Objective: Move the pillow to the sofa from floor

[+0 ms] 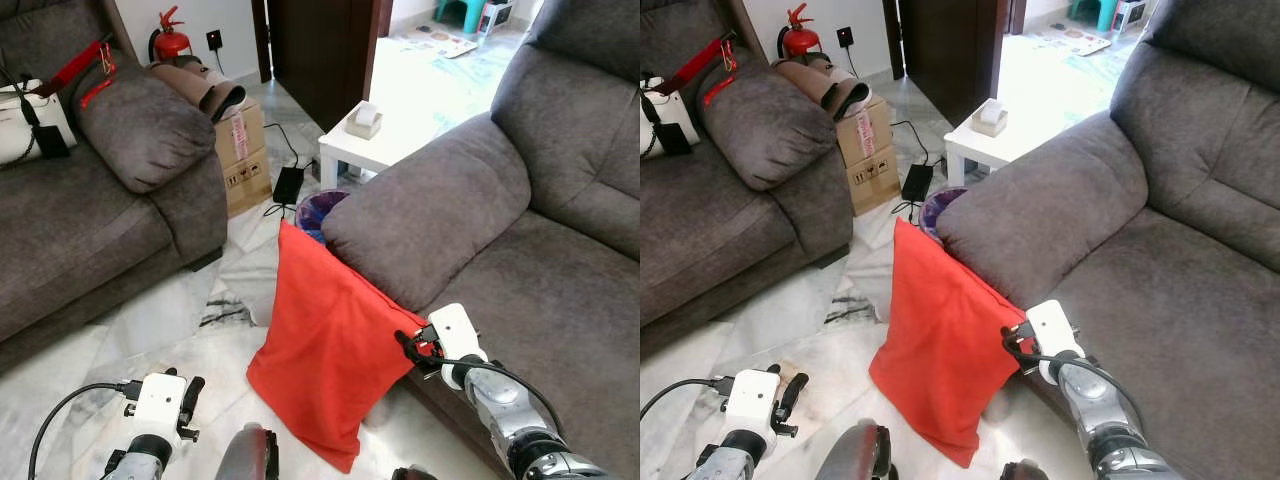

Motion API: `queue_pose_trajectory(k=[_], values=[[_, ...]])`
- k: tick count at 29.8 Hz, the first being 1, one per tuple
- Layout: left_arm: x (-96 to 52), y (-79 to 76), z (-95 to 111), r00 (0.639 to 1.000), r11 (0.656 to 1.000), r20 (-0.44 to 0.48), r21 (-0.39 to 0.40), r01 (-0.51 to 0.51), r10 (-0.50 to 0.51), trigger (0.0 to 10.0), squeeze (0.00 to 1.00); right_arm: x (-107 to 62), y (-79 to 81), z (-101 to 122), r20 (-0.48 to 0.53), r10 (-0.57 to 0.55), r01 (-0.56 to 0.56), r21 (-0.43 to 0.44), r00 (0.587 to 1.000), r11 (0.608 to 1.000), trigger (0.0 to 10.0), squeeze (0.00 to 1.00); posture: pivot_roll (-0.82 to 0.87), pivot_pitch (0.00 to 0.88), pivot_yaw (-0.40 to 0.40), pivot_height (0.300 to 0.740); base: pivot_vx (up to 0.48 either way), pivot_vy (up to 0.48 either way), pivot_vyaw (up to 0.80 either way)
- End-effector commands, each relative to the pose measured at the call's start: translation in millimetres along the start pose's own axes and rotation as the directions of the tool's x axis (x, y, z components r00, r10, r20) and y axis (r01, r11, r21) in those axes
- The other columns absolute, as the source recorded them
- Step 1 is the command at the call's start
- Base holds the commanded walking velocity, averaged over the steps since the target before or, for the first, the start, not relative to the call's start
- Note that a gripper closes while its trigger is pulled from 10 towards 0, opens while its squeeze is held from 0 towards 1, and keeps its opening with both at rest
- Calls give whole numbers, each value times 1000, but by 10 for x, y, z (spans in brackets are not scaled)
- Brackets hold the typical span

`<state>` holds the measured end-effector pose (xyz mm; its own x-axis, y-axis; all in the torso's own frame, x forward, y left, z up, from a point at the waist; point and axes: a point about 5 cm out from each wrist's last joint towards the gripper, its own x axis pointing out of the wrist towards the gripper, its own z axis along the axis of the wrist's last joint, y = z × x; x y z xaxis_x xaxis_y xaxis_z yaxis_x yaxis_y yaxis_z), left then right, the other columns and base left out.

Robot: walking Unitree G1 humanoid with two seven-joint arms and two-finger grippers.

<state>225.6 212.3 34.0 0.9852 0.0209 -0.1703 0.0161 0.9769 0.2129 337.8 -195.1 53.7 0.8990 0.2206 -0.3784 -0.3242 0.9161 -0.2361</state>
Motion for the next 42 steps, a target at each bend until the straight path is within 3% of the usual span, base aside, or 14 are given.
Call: queue_pose_trajectory(k=[1,14,22,30,31,32,42], values=[[-58,15,-1,1000,1000,-21,2,16,-16,10000,0,8,4,-20,-27,-7,8,37,1000,999,10000,0,301,250,55,627,0,0,0],[-204,60,36,998,1000,-52,12,19,-18,10000,0,5,-12,-91,-107,-48,51,24,993,998,10000,0,337,267,70,627,0,0,0],[-266,38,60,998,1000,-61,11,26,-25,10000,0,-7,5,-143,-104,-73,90,171,992,981,10000,0,350,283,85,627,0,0,0],[-269,10,122,997,999,-59,19,43,-42,10000,0,30,159,-133,-79,-31,49,231,996,972,10000,0,356,299,90,627,0,0,0],[-257,16,140,998,999,-52,19,41,-40,10000,0,37,185,-128,-76,-21,38,231,997,972,3765,0,357,301,89,627,0,0,0],[-252,17,148,998,999,-50,18,40,-39,10000,0,38,196,-131,-78,-17,35,230,997,973,0,0,360,305,88,627,0,0,0],[-204,-6,186,998,999,-40,11,38,-38,10000,0,39,203,-119,-55,-27,41,253,998,967,0,0,340,311,79,627,0,0,0]])
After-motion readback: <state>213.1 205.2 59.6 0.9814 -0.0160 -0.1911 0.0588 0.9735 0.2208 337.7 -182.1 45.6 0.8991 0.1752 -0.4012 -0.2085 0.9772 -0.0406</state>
